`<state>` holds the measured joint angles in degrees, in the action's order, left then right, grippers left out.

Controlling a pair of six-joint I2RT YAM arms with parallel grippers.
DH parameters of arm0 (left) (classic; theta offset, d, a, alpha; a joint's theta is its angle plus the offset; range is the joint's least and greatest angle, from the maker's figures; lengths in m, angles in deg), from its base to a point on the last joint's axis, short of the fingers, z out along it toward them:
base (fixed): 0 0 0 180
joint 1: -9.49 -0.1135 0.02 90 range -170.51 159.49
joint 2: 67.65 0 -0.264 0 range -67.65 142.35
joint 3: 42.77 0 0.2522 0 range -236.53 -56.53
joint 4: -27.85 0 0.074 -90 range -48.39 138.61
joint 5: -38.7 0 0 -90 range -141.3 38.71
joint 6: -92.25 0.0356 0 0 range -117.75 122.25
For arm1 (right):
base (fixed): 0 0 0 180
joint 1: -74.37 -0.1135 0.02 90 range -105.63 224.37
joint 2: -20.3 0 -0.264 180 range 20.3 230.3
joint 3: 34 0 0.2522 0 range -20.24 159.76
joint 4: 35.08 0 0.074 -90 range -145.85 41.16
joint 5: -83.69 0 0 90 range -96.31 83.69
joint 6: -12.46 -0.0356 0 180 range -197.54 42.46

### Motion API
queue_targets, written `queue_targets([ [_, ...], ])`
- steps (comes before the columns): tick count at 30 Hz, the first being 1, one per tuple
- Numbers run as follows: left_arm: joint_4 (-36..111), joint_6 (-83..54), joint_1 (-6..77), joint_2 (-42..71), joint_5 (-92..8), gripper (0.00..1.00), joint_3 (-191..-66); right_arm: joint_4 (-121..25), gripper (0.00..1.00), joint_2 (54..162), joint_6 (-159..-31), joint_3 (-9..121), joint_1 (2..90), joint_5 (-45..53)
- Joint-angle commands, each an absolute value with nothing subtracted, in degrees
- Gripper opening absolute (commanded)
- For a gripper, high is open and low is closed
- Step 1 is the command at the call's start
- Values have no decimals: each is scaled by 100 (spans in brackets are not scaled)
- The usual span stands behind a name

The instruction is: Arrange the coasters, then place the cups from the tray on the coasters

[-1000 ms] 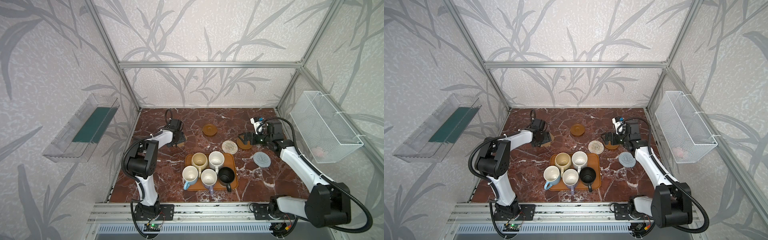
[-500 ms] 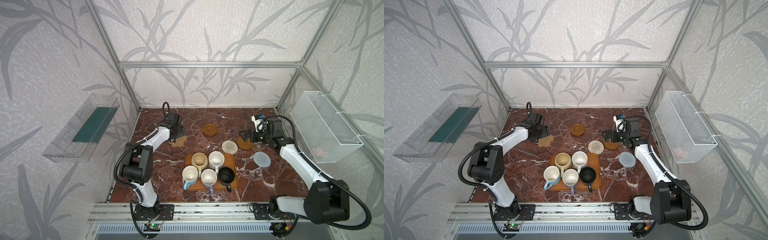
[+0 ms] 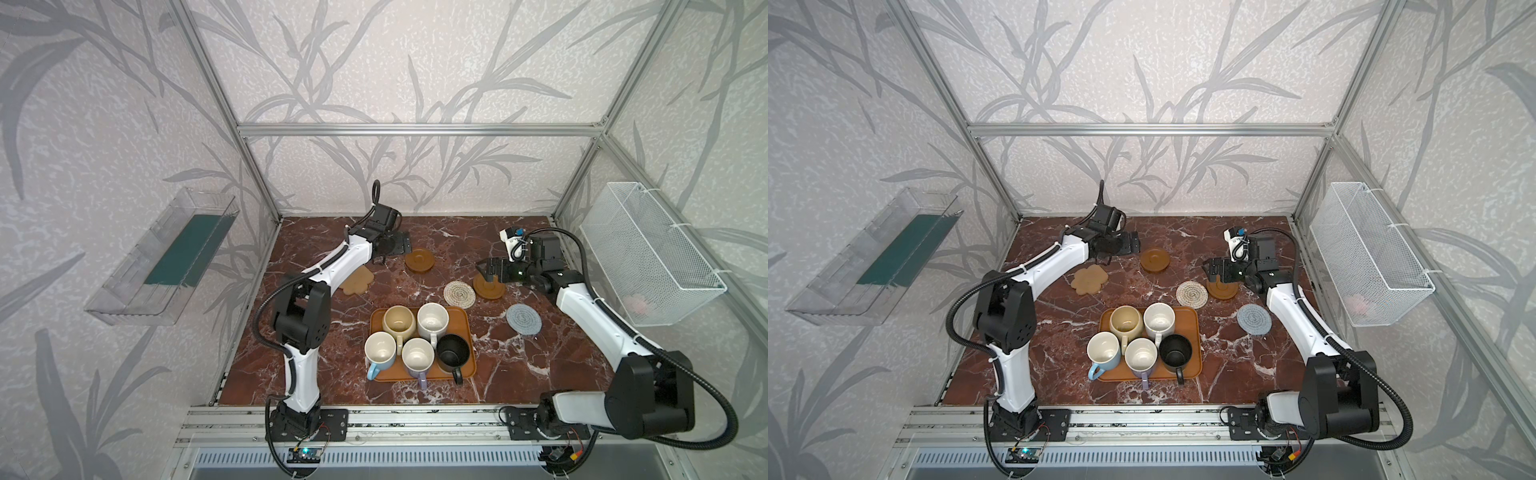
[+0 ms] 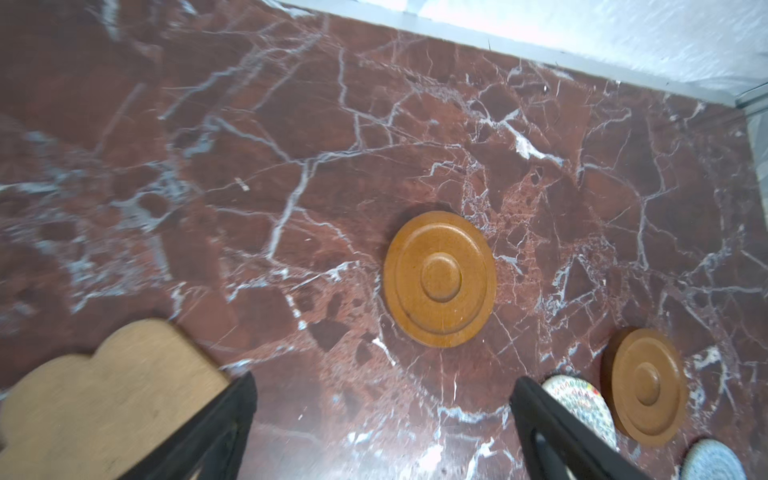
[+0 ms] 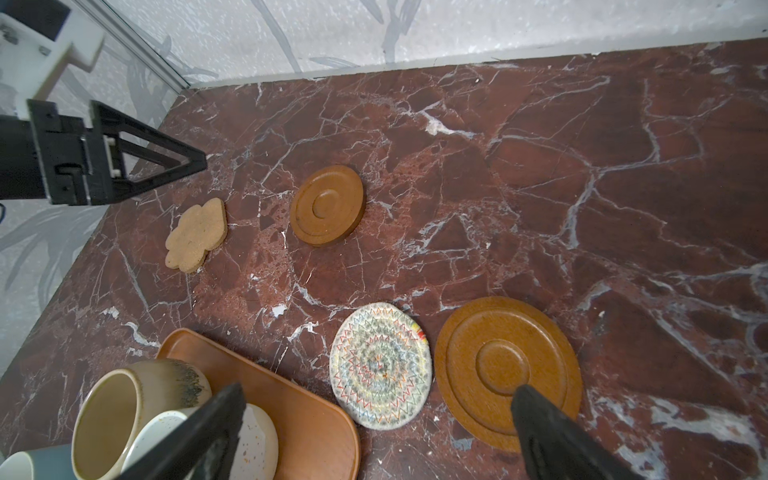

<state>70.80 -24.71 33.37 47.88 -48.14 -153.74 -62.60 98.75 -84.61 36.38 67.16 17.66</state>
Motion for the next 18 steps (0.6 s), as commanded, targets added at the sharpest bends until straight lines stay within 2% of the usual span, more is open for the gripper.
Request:
queue_targets([
  [1, 7668, -2428, 3419, 5217, -4809, 94, -15877, -6335, 98, 10105, -8435, 3951, 6496, 1727],
  [7, 8371, -2646, 3556, 6116, -4950, 82, -16957, -6343, 96, 10552, -8403, 4339, 6237, 1663],
  [18, 9161, -2640, 3755, 7349, -5139, 76, -18426, -6350, 94, 10827, -8196, 4470, 6206, 1479],
])
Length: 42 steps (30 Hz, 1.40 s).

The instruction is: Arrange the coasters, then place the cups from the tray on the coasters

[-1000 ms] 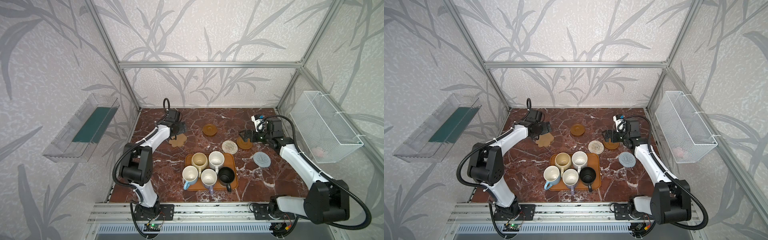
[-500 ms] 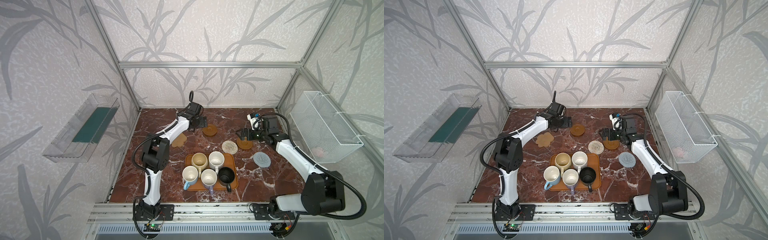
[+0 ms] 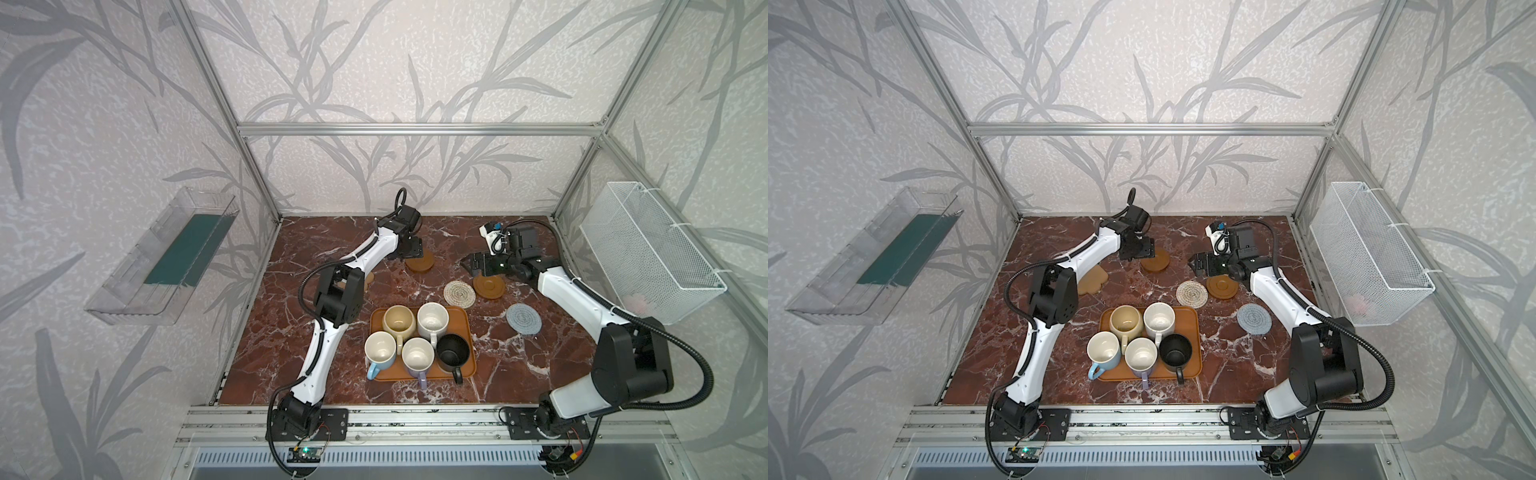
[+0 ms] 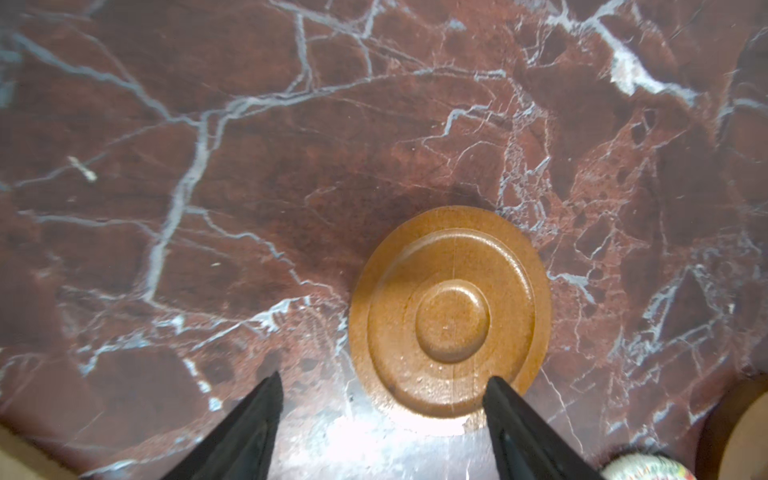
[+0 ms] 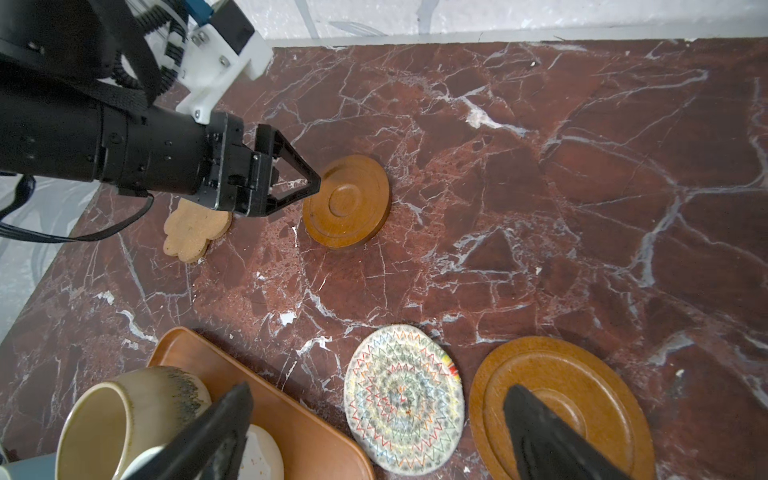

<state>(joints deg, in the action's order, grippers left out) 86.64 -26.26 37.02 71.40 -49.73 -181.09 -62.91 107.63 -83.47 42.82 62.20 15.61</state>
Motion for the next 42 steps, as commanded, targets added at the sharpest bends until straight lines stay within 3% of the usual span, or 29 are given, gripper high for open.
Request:
queue_targets([
  [1, 9179, -2656, 3759, 7417, -5141, 75, -18485, -6358, 94, 10828, -8177, 4470, 6206, 1470],
  [18, 9430, -2623, 3840, 8109, -5554, 65, -19215, -6271, 92, 10915, -8105, 4436, 6206, 1611],
  [33, 9856, -2597, 3832, 8144, -5723, 47, -19136, -6363, 89, 11097, -7953, 4517, 5985, 1563],
  [42, 9361, -2609, 3806, 7239, -5810, 42, -17586, -6440, 89, 11269, -7938, 4640, 5704, 1401],
])
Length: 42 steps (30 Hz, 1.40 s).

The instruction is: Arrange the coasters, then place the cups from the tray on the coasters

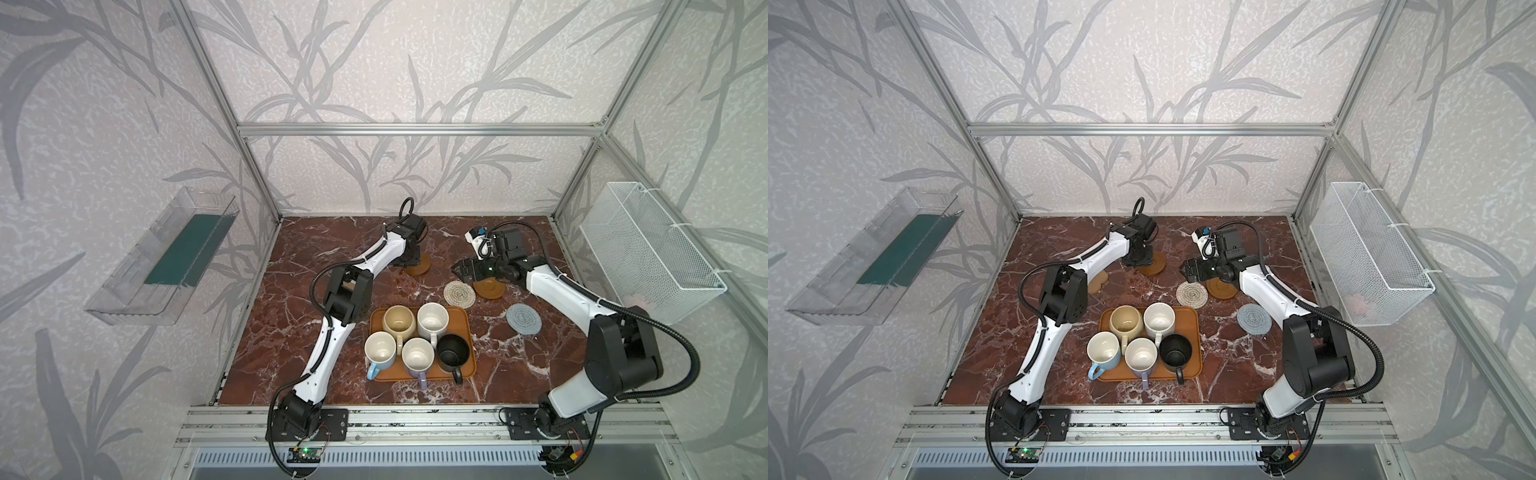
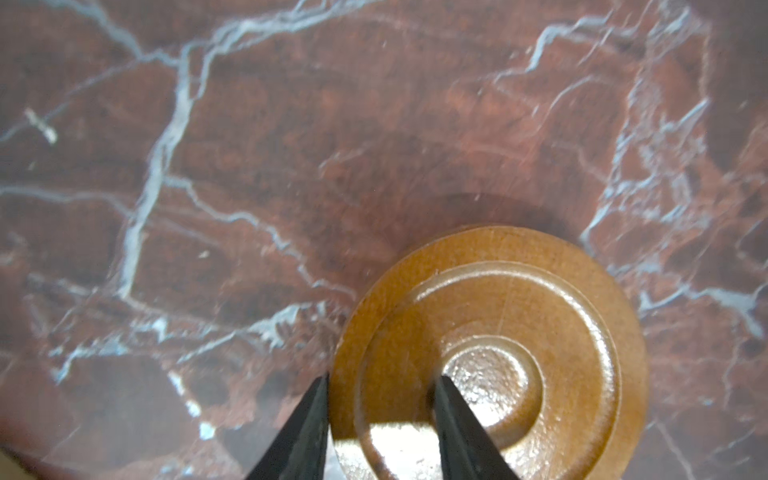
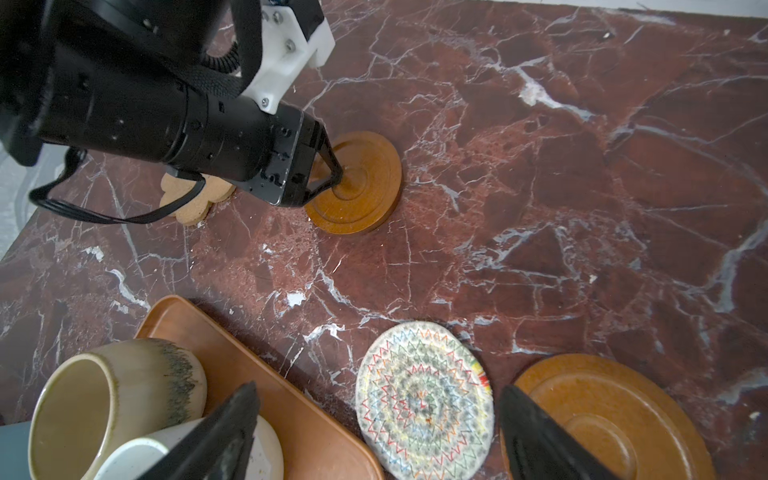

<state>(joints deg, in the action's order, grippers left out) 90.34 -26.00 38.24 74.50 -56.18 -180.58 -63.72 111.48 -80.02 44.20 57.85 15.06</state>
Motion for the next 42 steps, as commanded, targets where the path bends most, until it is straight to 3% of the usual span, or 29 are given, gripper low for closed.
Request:
queue_targets([
  [1, 9386, -2632, 3801, 7179, -5844, 42, -17493, -6432, 89, 11296, -7948, 4663, 5665, 1376],
  [23, 8762, -2588, 3547, 6030, -6163, 41, -15611, -6582, 89, 11347, -8061, 4891, 5223, 1121],
  [42, 8625, -2530, 3426, 5731, -5878, 43, -15334, -6513, 89, 11167, -8186, 4754, 5195, 1038],
])
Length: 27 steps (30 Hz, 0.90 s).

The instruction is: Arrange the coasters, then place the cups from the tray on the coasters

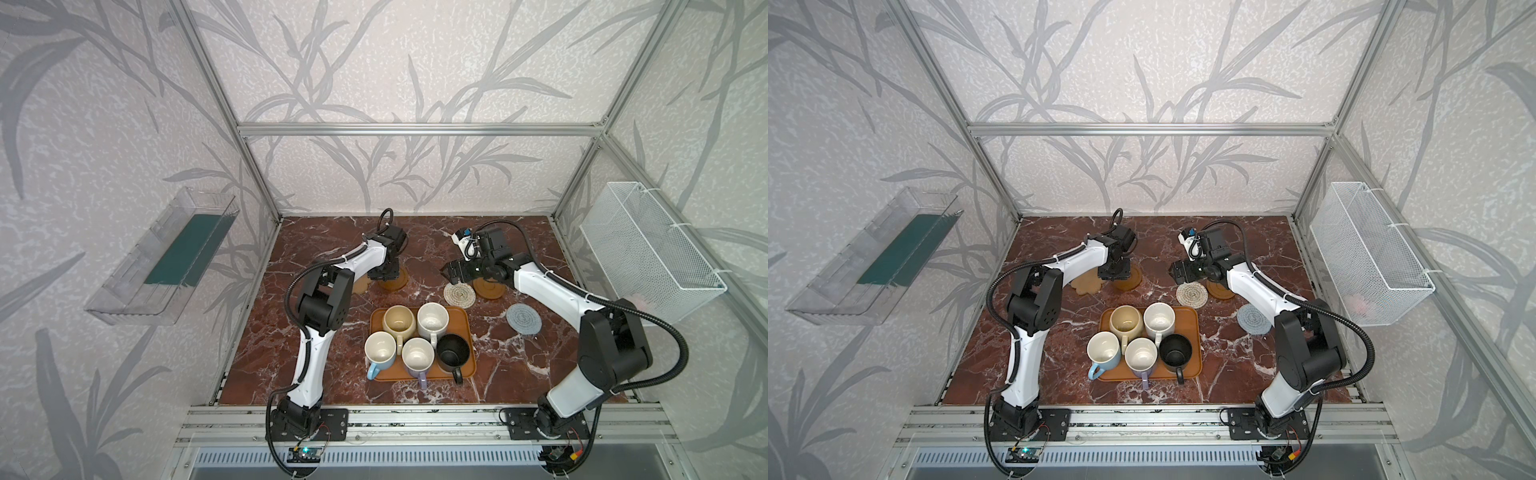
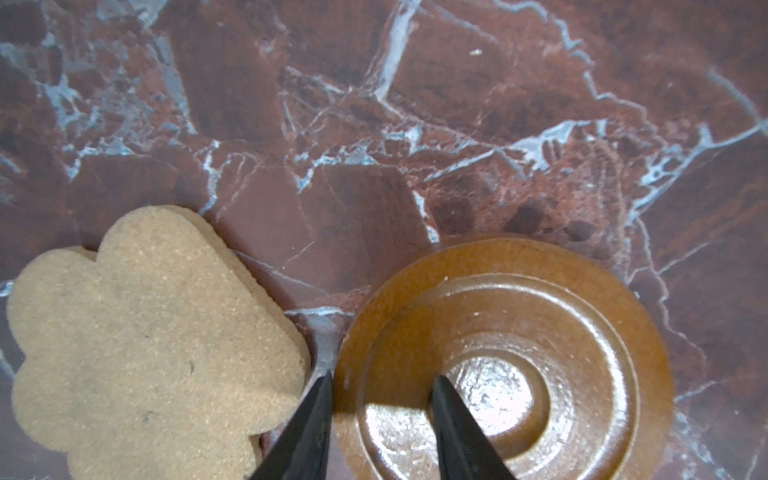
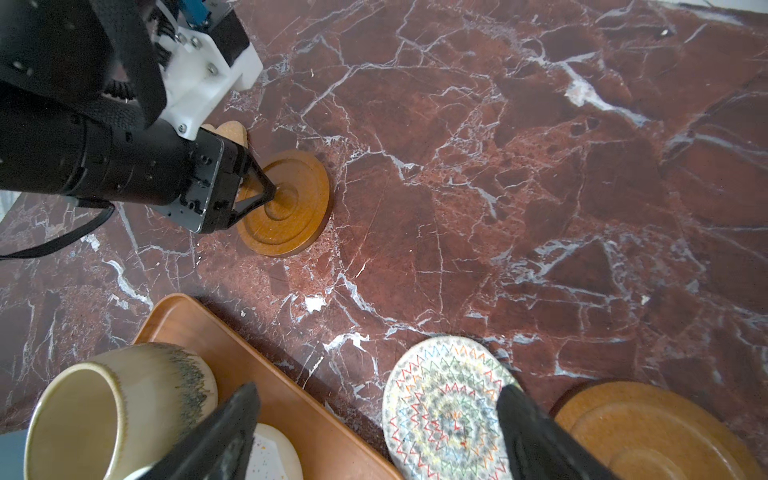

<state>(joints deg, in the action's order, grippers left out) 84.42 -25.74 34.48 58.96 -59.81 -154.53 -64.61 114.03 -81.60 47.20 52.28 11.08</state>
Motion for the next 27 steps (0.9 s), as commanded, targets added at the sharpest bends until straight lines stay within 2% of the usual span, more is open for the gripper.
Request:
queue_targets([
  [1, 8617, -2546, 3430, 5714, -5858, 44, -15330, -6517, 89, 11154, -8191, 4748, 5195, 1018],
  [9, 8555, -2551, 3440, 5485, -5772, 53, -15398, -6519, 89, 11118, -8201, 4743, 5195, 977],
  [14, 8539, -2573, 3440, 5390, -5594, 55, -15502, -6553, 89, 11033, -8189, 4717, 5195, 937],
  [20, 8522, -2621, 3442, 5000, -5455, 58, -15460, -6592, 93, 10801, -8209, 4595, 5195, 674],
  [24, 8521, -2610, 3443, 4636, -5365, 73, -15405, -6608, 99, 10614, -8404, 4474, 5195, 420],
  [26, 8458, -2636, 3433, 4440, -5233, 81, -15301, -6648, 99, 10545, -8414, 4426, 5195, 380],
  [27, 8392, -2667, 3438, 4316, -5153, 90, -15218, -6704, 99, 10518, -8415, 4410, 5195, 336],
])
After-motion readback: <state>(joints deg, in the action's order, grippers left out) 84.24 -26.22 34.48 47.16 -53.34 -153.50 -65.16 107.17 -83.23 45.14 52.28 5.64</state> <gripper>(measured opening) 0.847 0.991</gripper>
